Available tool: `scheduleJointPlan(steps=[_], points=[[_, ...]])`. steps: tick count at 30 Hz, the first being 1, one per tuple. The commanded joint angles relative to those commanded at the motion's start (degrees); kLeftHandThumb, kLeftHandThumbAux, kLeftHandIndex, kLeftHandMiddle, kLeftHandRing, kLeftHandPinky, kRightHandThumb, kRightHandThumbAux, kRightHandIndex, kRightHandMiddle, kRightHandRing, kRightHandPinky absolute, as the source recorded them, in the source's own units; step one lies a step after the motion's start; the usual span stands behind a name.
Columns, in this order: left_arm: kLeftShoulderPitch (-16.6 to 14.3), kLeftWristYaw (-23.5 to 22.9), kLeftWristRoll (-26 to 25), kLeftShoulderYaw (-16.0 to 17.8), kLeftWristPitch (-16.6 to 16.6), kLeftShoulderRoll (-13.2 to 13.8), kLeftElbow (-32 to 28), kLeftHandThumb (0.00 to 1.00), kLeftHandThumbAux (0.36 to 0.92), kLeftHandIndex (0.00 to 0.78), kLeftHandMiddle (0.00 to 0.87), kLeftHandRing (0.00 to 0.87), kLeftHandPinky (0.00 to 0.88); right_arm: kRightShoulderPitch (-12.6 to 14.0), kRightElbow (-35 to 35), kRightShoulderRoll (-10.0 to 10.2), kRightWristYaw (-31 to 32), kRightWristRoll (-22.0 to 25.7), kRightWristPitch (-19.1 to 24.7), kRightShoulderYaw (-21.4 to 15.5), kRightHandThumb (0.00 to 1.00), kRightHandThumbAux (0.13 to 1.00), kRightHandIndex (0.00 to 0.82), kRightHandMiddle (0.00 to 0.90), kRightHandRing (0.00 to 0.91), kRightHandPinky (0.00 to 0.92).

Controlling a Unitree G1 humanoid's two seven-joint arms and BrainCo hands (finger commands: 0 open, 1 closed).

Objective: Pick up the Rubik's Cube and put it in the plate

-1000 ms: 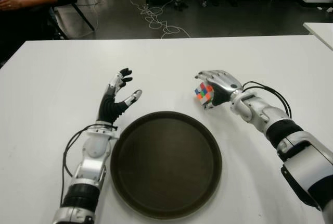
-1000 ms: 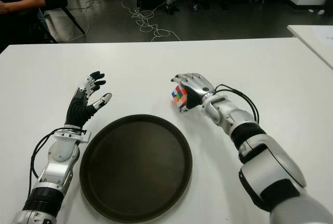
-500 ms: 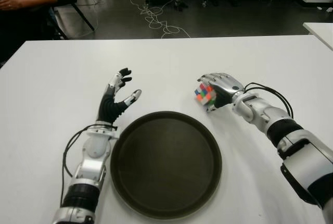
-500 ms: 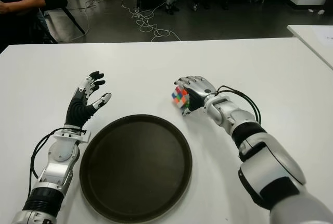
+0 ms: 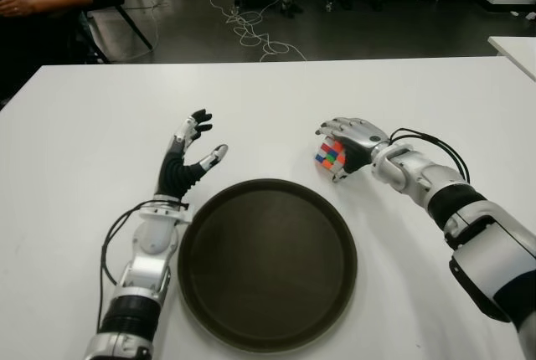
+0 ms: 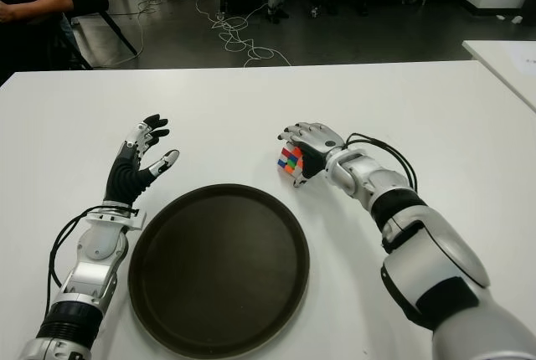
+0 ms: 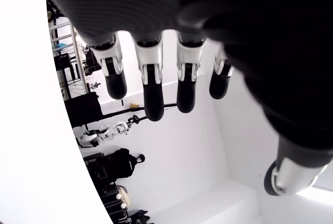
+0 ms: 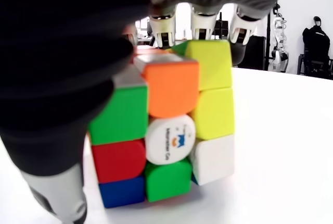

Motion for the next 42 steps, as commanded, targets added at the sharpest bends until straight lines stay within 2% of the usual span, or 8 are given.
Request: scheduleJointPlan(steps=[9, 19, 33, 37, 42], points=[[0.2, -0.3, -0.1, -0.1, 0.1, 0.1, -0.2, 0.077, 0.625, 0.099, 0.164, 0.136, 0.075, -0.1, 0.3, 0.1, -0.6, 0.2, 0.6, 0.5, 0.000, 0.774, 0.000, 0.000, 0.000, 0.000], [0.1, -0.5, -0.1, -0.1, 0.1, 0.2, 0.0, 0.079, 0.608, 0.096, 0.158, 0.134, 0.085, 0.2, 0.2, 0.1, -1.7, 0.8, 0.8, -0.1, 0.000, 0.784, 0.007, 0.005, 0.001, 0.004], [0.2, 0.1, 0.3, -0.1, 0.1, 0.0, -0.3, 0.071, 0.625, 0.102, 0.163, 0.130, 0.062, 0.6, 0.6, 0.2, -4.9, 1.4, 0.3, -0.9, 0.000, 0.776, 0.064, 0.073, 0.094, 0.118], [0.2, -0.1, 0.3, -0.2, 0.3, 0.1, -0.3, 0.078, 0.622, 0.105, 0.169, 0.144, 0.081, 0.7, 0.8, 0.4, -5.9, 1.6, 0.7, -1.2, 0.000, 0.770, 0.072, 0.093, 0.118, 0.134], [0.2, -0.2, 0.3, -0.2, 0.5, 0.2, -0.5, 0.079, 0.623, 0.103, 0.168, 0.143, 0.086, 0.8, 1.4, 0.9, -8.0, 1.9, 1.5, -1.8, 0.000, 0.791, 0.116, 0.159, 0.195, 0.222]])
